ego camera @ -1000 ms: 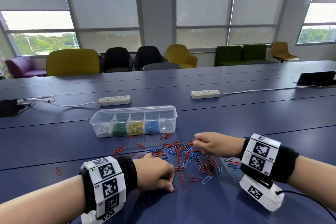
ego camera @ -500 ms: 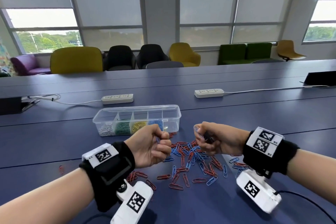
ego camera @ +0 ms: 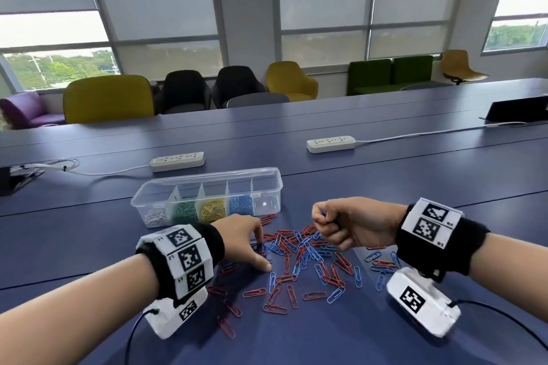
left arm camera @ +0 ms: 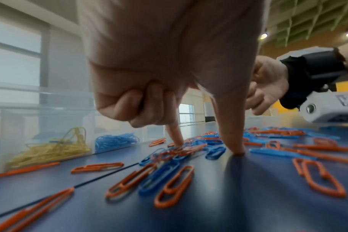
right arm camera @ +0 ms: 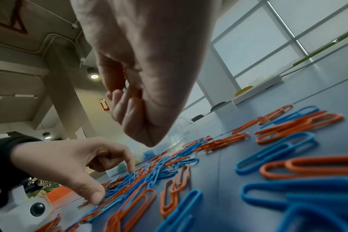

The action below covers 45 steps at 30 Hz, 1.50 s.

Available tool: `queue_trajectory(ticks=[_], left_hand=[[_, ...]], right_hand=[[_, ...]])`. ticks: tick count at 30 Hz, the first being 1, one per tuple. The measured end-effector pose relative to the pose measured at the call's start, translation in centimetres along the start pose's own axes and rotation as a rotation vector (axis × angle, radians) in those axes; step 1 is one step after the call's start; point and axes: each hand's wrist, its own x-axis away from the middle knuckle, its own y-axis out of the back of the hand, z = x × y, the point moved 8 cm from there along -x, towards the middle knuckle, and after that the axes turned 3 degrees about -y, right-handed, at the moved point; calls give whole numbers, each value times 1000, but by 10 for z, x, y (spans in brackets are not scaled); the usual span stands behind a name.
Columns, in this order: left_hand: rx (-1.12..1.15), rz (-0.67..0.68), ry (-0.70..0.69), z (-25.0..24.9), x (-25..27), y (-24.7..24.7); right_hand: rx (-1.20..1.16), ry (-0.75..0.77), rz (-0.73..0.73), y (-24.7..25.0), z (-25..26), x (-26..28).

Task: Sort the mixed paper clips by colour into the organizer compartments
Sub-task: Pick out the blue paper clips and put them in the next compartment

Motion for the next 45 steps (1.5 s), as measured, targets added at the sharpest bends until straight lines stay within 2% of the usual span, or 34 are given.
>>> queue_trajectory(ticks=[3, 7, 10, 12, 16, 19, 29, 36, 42, 45], left_hand=[[-8, -46, -23, 0, -6, 1], [8, -124, -55, 0, -8, 8], [17, -156, -51, 3, -9, 12], [46, -170, -31, 7, -9, 14], [58, -95, -11, 12, -10, 8], [49, -77, -14, 13, -11, 5], [40, -110, -11, 14, -11, 11], [-8, -96, -51, 9, -12, 9], [366, -57, 27, 27, -14, 18], [696, -54, 118, 39, -6, 20]], right_hand=[[136, -49, 2, -4, -4, -4], [397, -107, -133, -1, 0, -15], [838, -18, -199, -9, 18, -30], [1093, 36, -182, -22, 26, -42], [1265, 58, -116, -45, 23, -58], [1364, 53, -146, -45, 24, -70], [1325, 59, -278, -29, 31, -77], [1295, 29, -249, -30, 27, -71], [1013, 28, -275, -22, 32, -60], [927, 18, -266, -20, 30, -53]])
